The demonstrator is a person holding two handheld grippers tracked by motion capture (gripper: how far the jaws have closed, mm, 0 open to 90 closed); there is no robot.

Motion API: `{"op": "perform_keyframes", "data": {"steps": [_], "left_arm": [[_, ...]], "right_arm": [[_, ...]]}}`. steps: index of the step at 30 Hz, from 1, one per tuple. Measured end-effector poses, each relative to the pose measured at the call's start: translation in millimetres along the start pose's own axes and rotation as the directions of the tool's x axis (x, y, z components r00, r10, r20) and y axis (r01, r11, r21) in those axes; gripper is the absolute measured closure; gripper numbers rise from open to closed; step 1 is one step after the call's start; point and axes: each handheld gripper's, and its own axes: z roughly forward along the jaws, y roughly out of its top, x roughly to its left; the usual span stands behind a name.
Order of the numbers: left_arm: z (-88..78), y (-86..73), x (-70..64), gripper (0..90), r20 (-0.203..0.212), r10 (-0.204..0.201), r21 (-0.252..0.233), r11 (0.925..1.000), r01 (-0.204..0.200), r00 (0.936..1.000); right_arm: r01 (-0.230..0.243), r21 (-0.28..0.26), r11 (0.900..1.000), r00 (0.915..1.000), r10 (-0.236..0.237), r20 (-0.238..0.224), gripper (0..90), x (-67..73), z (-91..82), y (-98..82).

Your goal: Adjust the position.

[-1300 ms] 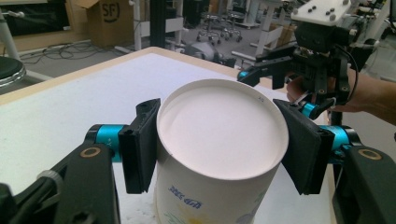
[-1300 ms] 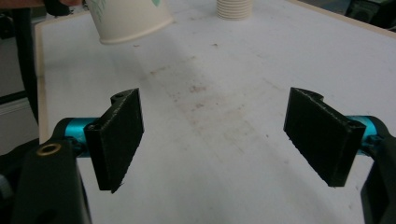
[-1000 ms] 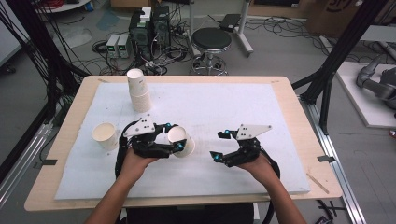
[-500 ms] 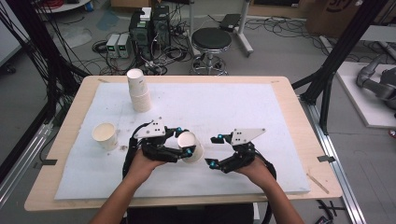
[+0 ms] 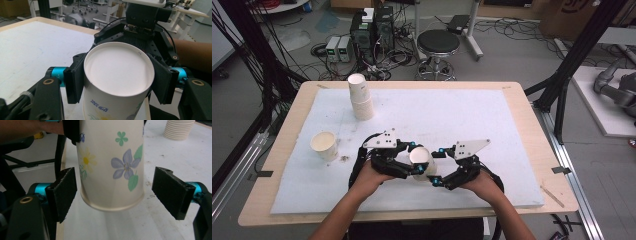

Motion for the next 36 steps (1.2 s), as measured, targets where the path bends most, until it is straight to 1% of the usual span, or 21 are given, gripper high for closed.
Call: {"op": "perform_keyframes", "data": {"steps": [8, 10, 12, 13, 14, 15, 16, 22, 24, 25, 26, 27, 28, 31, 32, 33, 34, 35, 36], "left_arm": [[6.2, -0.6, -1.1, 35.8, 0.040, -0.005, -0.003, 1.0000, 0.005, 0.9992], [7.1, -0.6, -1.2, 35.8, 0.047, -0.006, -0.009, 0.9999, 0.007, 0.9989], [7.9, -0.5, -1.4, 35.8, 0.061, -0.010, -0.014, 0.9998, 0.011, 0.9981], [8.3, -0.6, -1.4, 35.8, 0.062, -0.009, -0.014, 0.9999, 0.010, 0.9980], [8.5, -0.8, -1.4, 35.9, 0.064, -0.010, -0.012, 0.9999, 0.010, 0.9979], [8.5, -0.8, -1.4, 35.9, 0.064, -0.010, -0.012, 0.9999, 0.010, 0.9979], [8.5, -0.8, -1.4, 35.9, 0.064, -0.009, -0.009, 0.9999, 0.009, 0.9979], [8.6, -1.0, -1.8, 36.0, 0.062, -0.010, -0.001, 0.9999, 0.011, 0.9980], [8.6, -1.1, -1.9, 35.7, 0.063, -0.011, 0.004, 0.9999, 0.011, 0.9979], [8.7, -1.2, -2.2, 34.9, 0.063, -0.006, 0.008, 1.0000, 0.006, 0.9980], [8.8, -0.8, -3.4, 30.7, 0.056, 0.000, 0.006, 1.0000, 0.000, 0.9984], [8.3, -0.1, -3.7, 23.5, 0.047, -0.006, 0.011, 0.9999, 0.005, 0.9989], [7.4, 0.4, -3.8, 19.5, 0.040, -0.005, 0.016, 0.9999, 0.005, 0.9992], [4.0, 1.2, -3.2, 17.4, 0.032, -0.003, 0.028, 0.9996, 0.002, 0.9995], [4.0, 1.2, -3.2, 17.3, 0.032, -0.003, 0.028, 0.9996, 0.002, 0.9995], [2.0, 2.1, -2.9, 17.3, 0.020, 0.011, 0.050, 0.9987, -0.012, 0.9997], [1.3, 2.5, -2.7, 17.4, 0.015, 0.017, 0.067, 0.9976, -0.018, 0.9997], [1.3, 2.5, -2.7, 17.3, 0.015, 0.017, 0.067, 0.9976, -0.018, 0.9997], [0.5, 3.5, -3.0, 17.4, 0.010, 0.027, 0.096, 0.9949, -0.028, 0.9996]], "right_arm": [[-0.001, 0.015, 1.000, 0.9994, 0.002, -0.034, 20.9, 2.0, 6.8, -0.5], [0.000, 0.014, 1.000, 0.9994, 0.001, -0.034, 20.9, 1.9, 7.4, -0.6], [-0.005, 0.007, 1.000, 0.9989, 0.005, -0.046, 21.3, 1.4, 9.0, -1.7], [-0.011, 0.014, 1.000, 0.9986, 0.011, -0.052, 21.6, 1.3, 9.3, -2.2], [-0.012, 0.014, 1.000, 0.9981, 0.012, -0.060, 25.8, 1.0, 9.8, -2.6], [-0.012, 0.014, 1.000, 0.9981, 0.012, -0.060, 25.8, 1.0, 9.8, -2.6], [-0.008, 0.014, 1.000, 0.9972, 0.009, -0.074, 27.0, 0.8, 9.8, -2.9], [-0.001, 0.019, 1.000, 0.9971, 0.002, -0.076, 32.5, 0.7, 9.2, -2.9], [0.002, 0.024, 1.000, 0.9971, 0.000, -0.076, 33.0, 0.7, 9.0, -2.8], [0.009, 0.031, 0.999, 0.9969, -0.007, -0.079, 33.8, 0.9, 8.8, -3.0], [0.010, 0.033, 0.999, 0.9972, -0.008, -0.074, 34.0, 1.6, 8.6, -2.8], [0.012, 0.043, 0.999, 0.9972, -0.009, -0.074, 34.2, 1.8, 8.7, -3.0], [0.018, 0.052, 0.998, 0.9975, -0.014, -0.070, 34.5, 1.7, 8.7, -3.1], [0.033, 0.087, 0.996, 0.9981, -0.028, -0.056, 34.8, 1.8, 8.7, -2.8], [0.033, 0.087, 0.996, 0.9981, -0.028, -0.056, 34.8, 1.8, 8.7, -2.8], [0.047, 0.113, 0.992, 0.9980, -0.042, -0.048, 35.0, 2.0, 7.6, -1.5], [0.053, 0.129, 0.990, 0.9980, -0.048, -0.042, 35.0, 1.5, 7.0, -0.6], [0.056, 0.148, 0.987, 0.9980, -0.051, -0.037, 35.1, 1.1, 6.4, 0.6], [0.063, 0.169, 0.984, 0.9978, -0.059, -0.031, 35.1, 0.4, 5.8, 1.8]]}}
